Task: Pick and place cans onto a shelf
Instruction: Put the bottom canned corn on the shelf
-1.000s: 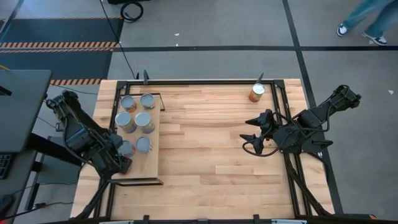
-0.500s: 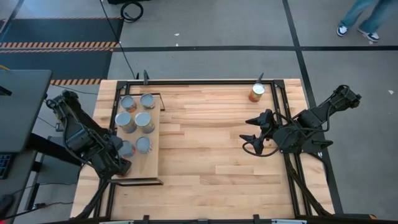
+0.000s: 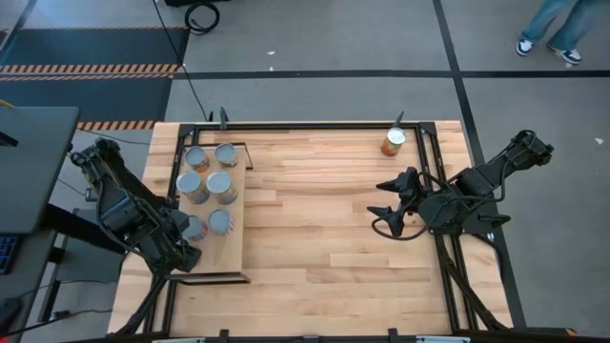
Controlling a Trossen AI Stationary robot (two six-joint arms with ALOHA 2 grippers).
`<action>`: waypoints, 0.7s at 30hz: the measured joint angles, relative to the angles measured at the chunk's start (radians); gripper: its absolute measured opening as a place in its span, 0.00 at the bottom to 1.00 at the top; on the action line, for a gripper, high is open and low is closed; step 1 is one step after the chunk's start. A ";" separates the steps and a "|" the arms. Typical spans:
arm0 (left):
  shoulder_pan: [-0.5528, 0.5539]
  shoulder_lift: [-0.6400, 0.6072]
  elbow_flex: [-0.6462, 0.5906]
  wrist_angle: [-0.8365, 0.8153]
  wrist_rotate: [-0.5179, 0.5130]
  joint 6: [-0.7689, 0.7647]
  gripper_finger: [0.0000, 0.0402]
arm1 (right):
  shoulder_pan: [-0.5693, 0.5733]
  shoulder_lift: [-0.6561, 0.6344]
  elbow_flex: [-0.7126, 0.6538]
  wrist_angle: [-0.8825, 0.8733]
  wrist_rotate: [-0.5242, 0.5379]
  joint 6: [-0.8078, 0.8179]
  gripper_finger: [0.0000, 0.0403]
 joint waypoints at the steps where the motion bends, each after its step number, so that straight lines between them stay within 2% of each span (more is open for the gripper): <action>1: 0.000 0.000 0.000 0.000 0.000 0.001 0.90 | 0.000 0.000 0.000 0.000 0.000 -0.004 0.91; 8: 0.000 0.000 0.037 0.004 0.019 0.033 0.91 | 0.000 0.000 0.000 0.000 -0.008 -0.020 0.91; 15: 0.000 -0.001 0.155 -0.015 0.030 0.097 0.91 | -0.003 0.000 0.000 -0.002 -0.010 -0.020 0.91; 21: 0.000 -0.003 0.248 -0.068 0.017 0.086 0.91 | -0.038 0.000 0.000 -0.041 -0.010 -0.020 0.91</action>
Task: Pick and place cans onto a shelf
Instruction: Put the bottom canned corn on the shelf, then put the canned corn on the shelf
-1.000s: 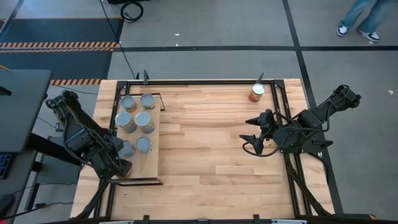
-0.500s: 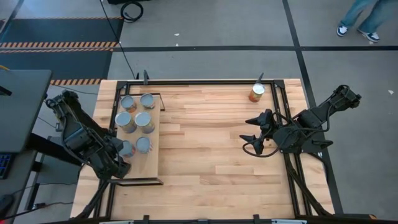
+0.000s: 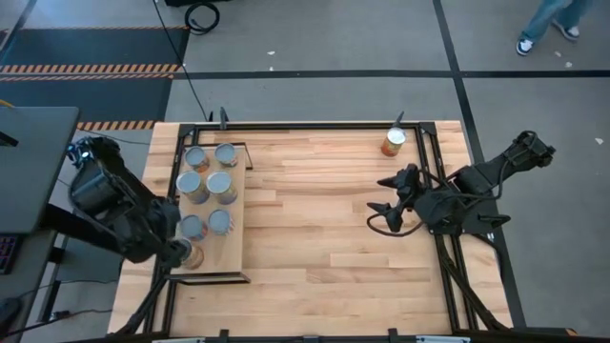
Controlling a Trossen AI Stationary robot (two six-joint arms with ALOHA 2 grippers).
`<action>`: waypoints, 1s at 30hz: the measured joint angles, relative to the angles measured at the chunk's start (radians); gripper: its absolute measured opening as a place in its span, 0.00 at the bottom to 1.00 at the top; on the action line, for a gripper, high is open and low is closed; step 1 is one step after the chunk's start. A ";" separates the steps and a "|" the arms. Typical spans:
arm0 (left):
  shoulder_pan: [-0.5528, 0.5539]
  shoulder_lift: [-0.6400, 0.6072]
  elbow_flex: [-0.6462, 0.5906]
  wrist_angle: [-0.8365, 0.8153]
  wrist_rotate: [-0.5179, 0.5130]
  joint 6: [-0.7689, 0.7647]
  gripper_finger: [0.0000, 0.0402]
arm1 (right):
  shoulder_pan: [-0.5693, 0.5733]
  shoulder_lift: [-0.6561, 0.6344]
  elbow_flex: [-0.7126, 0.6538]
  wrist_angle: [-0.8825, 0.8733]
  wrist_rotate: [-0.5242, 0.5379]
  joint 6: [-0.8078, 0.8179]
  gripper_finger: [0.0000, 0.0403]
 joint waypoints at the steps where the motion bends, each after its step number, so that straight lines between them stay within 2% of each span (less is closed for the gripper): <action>1: 0.000 0.000 0.012 -0.001 -0.014 0.003 0.91 | -0.006 0.000 0.000 -0.006 0.000 0.001 0.91; 3: 0.000 -0.002 0.036 0.000 -0.098 0.008 0.91 | -0.022 0.000 0.000 -0.014 0.000 0.003 0.90; 5: 0.000 -0.006 0.048 -0.001 -0.231 0.024 0.91 | -0.042 0.000 0.000 -0.025 0.000 0.003 0.90; 9: 0.029 -0.005 0.020 -0.001 -0.422 0.105 0.91 | -0.091 0.000 0.000 -0.049 0.000 0.003 0.90; 14: 0.055 -0.004 -0.047 0.093 -0.705 0.355 0.88 | -0.144 0.006 0.000 -0.084 0.000 0.010 0.90; 16: 0.055 -0.004 -0.070 0.210 -0.828 0.482 0.87 | -0.173 0.006 -0.001 -0.119 0.013 0.088 0.90; 18: 0.061 -0.003 -0.084 0.332 -0.924 0.623 0.86 | -0.219 0.006 -0.001 -0.183 0.071 0.233 0.90; 21: 0.081 -0.003 -0.101 0.495 -1.023 0.824 0.86 | -0.301 0.006 -0.001 -0.334 0.178 0.473 0.90; 25: 0.111 -0.003 -0.102 0.659 -1.157 1.058 0.86 | -0.453 0.041 -0.002 -0.487 0.204 0.704 0.90; 27: 0.136 -0.004 -0.102 0.733 -1.190 1.160 0.86 | -0.533 0.075 -0.002 -0.486 0.199 0.706 0.89; 30: 0.179 -0.004 -0.102 0.807 -1.188 1.282 0.86 | -0.666 0.153 -0.002 -0.433 0.149 0.626 0.88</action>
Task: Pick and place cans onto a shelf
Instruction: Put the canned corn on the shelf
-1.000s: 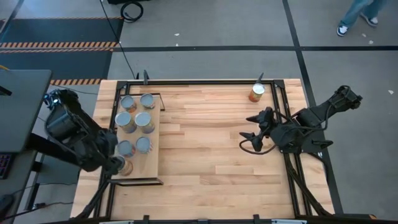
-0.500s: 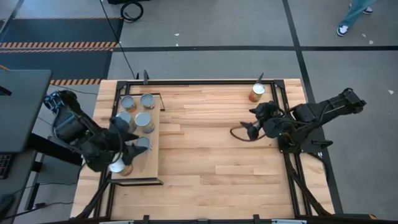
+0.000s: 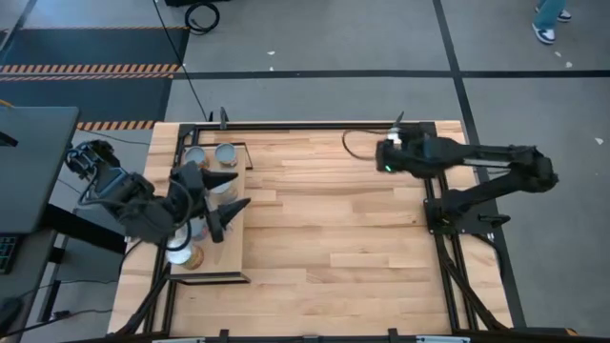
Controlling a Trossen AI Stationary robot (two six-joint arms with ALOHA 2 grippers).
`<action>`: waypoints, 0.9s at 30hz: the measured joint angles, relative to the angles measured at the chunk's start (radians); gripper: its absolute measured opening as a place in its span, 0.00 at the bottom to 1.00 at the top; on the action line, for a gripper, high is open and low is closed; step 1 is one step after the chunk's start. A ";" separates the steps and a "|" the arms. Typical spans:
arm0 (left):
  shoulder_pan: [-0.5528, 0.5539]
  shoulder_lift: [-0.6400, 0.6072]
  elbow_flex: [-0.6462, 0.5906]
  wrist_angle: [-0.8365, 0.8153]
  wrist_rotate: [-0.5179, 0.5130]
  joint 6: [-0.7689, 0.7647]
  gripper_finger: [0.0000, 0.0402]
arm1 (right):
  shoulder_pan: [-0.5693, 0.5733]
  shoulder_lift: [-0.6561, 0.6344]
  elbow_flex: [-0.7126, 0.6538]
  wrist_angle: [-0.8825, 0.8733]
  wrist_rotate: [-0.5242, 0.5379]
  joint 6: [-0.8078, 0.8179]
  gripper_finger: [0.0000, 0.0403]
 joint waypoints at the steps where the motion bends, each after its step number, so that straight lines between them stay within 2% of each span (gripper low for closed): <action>1: 0.013 0.000 0.000 0.015 0.008 0.029 0.86 | -0.049 0.026 0.000 0.021 -0.020 -0.030 0.88; 5: 0.065 0.000 0.000 0.032 0.074 0.107 0.86 | -0.218 0.107 0.000 0.121 -0.108 -0.143 0.91; 10: 0.110 0.000 0.000 0.001 0.141 0.102 0.86 | -0.364 0.145 0.000 0.247 -0.265 -0.289 0.97; 16: 0.186 0.000 0.000 -0.053 0.229 0.102 0.86 | -0.511 0.187 0.000 0.289 -0.298 -0.335 0.99; 22: 0.364 0.000 0.000 -0.052 0.269 0.138 0.86 | -0.625 0.273 0.000 0.381 -0.375 -0.443 0.99; 27: 0.517 0.000 0.000 -0.046 0.287 0.182 0.86 | -0.668 0.341 0.000 0.463 -0.416 -0.444 0.99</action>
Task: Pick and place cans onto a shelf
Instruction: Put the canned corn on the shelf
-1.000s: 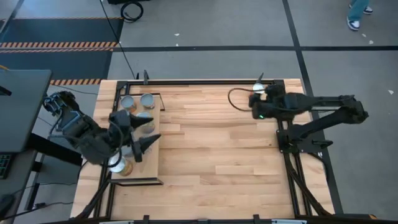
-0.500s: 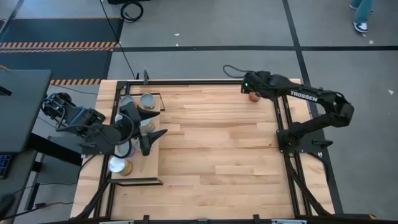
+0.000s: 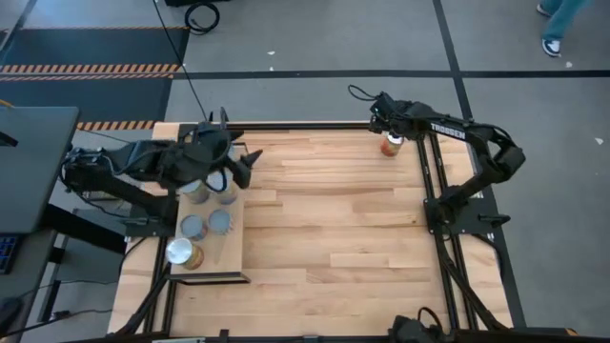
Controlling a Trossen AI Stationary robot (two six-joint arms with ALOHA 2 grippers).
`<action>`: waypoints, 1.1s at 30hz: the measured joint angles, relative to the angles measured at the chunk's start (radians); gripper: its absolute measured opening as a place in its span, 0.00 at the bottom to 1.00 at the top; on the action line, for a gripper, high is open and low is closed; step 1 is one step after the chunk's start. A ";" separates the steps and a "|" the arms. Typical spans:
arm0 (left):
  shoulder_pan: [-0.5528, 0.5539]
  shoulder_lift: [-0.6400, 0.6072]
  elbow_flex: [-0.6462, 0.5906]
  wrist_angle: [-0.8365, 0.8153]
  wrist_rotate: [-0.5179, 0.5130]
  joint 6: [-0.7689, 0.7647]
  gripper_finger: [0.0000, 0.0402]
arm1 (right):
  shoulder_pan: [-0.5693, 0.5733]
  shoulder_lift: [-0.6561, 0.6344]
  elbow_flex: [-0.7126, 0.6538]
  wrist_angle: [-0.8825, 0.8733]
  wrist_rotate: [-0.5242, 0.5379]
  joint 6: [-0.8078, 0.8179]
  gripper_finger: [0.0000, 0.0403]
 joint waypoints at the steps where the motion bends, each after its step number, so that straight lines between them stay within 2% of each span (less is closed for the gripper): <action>1: 0.026 0.000 0.000 0.000 0.010 0.021 0.86 | -0.008 0.013 0.000 0.009 -0.010 0.000 0.99; 4: 0.088 0.000 0.000 0.001 0.029 0.063 0.86 | -0.023 0.043 0.001 0.004 0.005 -0.005 0.99; 7: 0.139 0.000 0.000 0.002 0.044 0.079 0.86 | -0.029 0.072 -0.004 0.003 -0.028 0.000 0.99; 12: 0.201 0.000 0.000 0.003 0.078 0.113 0.86 | -0.025 0.061 -0.002 0.020 -0.036 0.001 0.99; 18: 0.247 0.000 0.000 0.002 0.149 0.138 0.86 | 0.007 0.015 -0.002 0.001 -0.128 0.037 0.99; 21: 0.262 0.000 0.000 -0.001 0.192 0.140 0.86 | 0.062 -0.011 -0.002 -0.061 -0.130 0.210 0.99; 28: 0.269 0.000 0.000 -0.004 0.212 0.164 0.86 | 0.234 -0.008 -0.002 -0.076 -0.009 0.881 0.98; 33: 0.269 0.000 0.000 -0.012 0.235 0.190 0.86 | 0.259 0.061 -0.002 -0.154 -0.054 1.122 0.94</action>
